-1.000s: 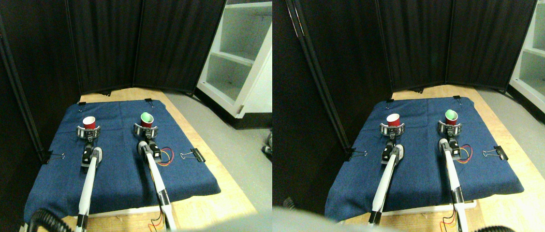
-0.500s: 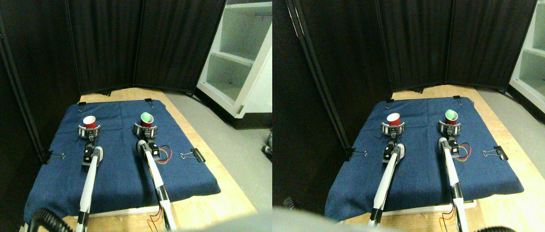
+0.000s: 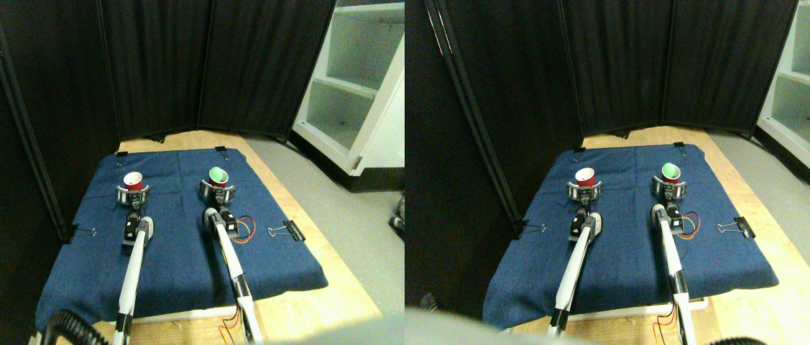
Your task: Pour (bimanual)
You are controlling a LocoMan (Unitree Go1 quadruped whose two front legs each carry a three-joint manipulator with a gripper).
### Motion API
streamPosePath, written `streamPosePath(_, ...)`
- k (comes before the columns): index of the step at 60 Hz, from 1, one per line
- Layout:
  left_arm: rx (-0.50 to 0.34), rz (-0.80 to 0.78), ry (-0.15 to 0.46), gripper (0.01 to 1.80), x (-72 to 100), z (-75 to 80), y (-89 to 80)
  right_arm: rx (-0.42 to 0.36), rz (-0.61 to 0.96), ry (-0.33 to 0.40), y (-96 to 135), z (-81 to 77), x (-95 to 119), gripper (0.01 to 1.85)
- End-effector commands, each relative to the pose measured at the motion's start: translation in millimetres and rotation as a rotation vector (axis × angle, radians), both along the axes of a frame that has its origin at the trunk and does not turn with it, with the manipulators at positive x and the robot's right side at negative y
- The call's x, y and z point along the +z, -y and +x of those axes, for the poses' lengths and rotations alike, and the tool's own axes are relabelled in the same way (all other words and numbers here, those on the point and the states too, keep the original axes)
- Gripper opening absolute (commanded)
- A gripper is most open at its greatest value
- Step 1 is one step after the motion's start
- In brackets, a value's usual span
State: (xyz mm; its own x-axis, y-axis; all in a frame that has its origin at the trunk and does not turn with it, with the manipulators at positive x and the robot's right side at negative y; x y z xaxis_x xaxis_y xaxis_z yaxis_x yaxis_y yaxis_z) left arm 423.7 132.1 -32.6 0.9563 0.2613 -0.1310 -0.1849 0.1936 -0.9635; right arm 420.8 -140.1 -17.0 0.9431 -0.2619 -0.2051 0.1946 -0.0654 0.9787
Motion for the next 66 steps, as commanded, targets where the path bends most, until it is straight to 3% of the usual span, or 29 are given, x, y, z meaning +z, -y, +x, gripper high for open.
streamPosePath(1, -0.008, 0.017, -0.009, 1.14, -2.8, -0.1, 3.9, -0.017, 0.004, 0.030, 2, -1.0, 7, 1.07)
streamPosePath(26, -0.009, 0.037, -0.002, 1.09, -5.5, -0.3, -0.2, -0.052, 0.035, 0.035, 3, 0.7, 11, 1.06)
streamPosePath(32, 0.005, 0.032, 0.006, 1.05, -5.7, 0.9, -1.5, -0.078, 0.048, 0.058, 4, 2.7, 10, 0.96)
streamPosePath(34, 0.011, 0.023, 0.009, 1.03, -4.7, 1.0, -1.6, -0.111, 0.026, 0.058, 3, 2.0, 11, 0.71)
streamPosePath(38, 0.037, 0.017, 0.023, 0.87, -3.4, 2.2, -2.2, -0.174, -0.020, 0.040, 3, 3.4, 13, 0.39)
streamPosePath(40, 0.120, 0.036, 0.046, 0.36, -2.3, 4.7, -2.2, -0.199, -0.046, 0.046, 2, 3.3, 14, 0.33)
streamPosePath(41, 0.145, 0.048, 0.067, 0.33, -2.6, 6.7, -2.0, -0.195, -0.049, 0.048, 3, 3.8, 15, 0.33)
streamPosePath(49, 0.177, 0.050, 0.079, 0.33, -2.0, 9.6, -1.7, -0.179, -0.065, 0.054, 5, 5.1, 16, 0.33)
streamPosePath(66, 0.133, 0.057, 0.095, 0.33, 1.8, 6.2, -1.2, -0.150, -0.088, 0.062, 3, 0.4, 19, 0.33)
